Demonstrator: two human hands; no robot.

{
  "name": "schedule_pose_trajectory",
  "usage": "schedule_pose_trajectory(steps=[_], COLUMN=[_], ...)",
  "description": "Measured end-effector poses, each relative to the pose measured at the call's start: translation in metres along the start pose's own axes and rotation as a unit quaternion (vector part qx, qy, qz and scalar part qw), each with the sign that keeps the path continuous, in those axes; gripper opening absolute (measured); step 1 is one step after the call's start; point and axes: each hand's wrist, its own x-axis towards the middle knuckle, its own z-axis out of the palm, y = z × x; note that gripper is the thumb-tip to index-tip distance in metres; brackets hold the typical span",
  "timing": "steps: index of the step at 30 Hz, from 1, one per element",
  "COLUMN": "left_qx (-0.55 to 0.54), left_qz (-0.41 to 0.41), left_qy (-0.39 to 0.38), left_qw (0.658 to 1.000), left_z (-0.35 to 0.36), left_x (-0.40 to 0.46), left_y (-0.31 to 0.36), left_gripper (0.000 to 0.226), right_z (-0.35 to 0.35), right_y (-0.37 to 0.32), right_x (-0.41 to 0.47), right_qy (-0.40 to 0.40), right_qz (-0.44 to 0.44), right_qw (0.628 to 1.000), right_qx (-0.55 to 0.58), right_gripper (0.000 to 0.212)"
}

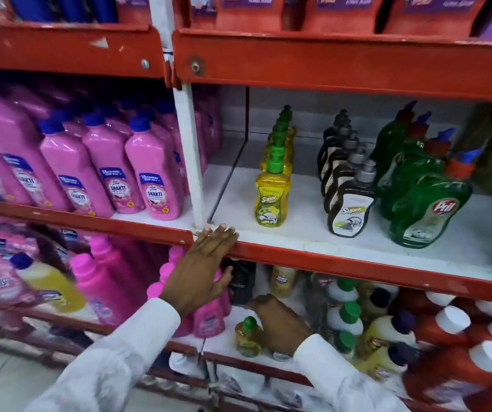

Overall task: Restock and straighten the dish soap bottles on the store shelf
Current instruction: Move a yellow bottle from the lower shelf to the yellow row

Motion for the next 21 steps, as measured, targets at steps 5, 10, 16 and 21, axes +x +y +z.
schedule_pose_trajectory(steps=[5,10,16,21], left_qx=[-0.031,-0.042,-0.050,-0.075], left_qz=[-0.013,-0.002,0.002,-0.006], left_qy=[-0.001,0.003,0.023,0.048], left_qw=[0.999,0.999,0.998,0.996], left_z=[-0.004,-0.005,-0.003,0.000], left_x=[0.002,0.003,0.002,0.001], left_y=[0.002,-0.006,-0.010,-0.007], left_gripper=[0.064,0.064,0.058,0.057], right_z=[0.036,-0.011,-0.109,-0.190], right_y=[0.014,-0.017,-0.051,-0.075], right_x=[0.030,0.000,-0.059,-0.082], right_qy=[-0.014,0.058,0.263,0.409], right_qz=[0.059,0.071,0.013,-0.057], right_qw=[0.998,0.993,0.951,0.897], right_qx=[0.016,0.080,0.161,0.157], right_gripper=[0.040,0.031,0.049,0.040])
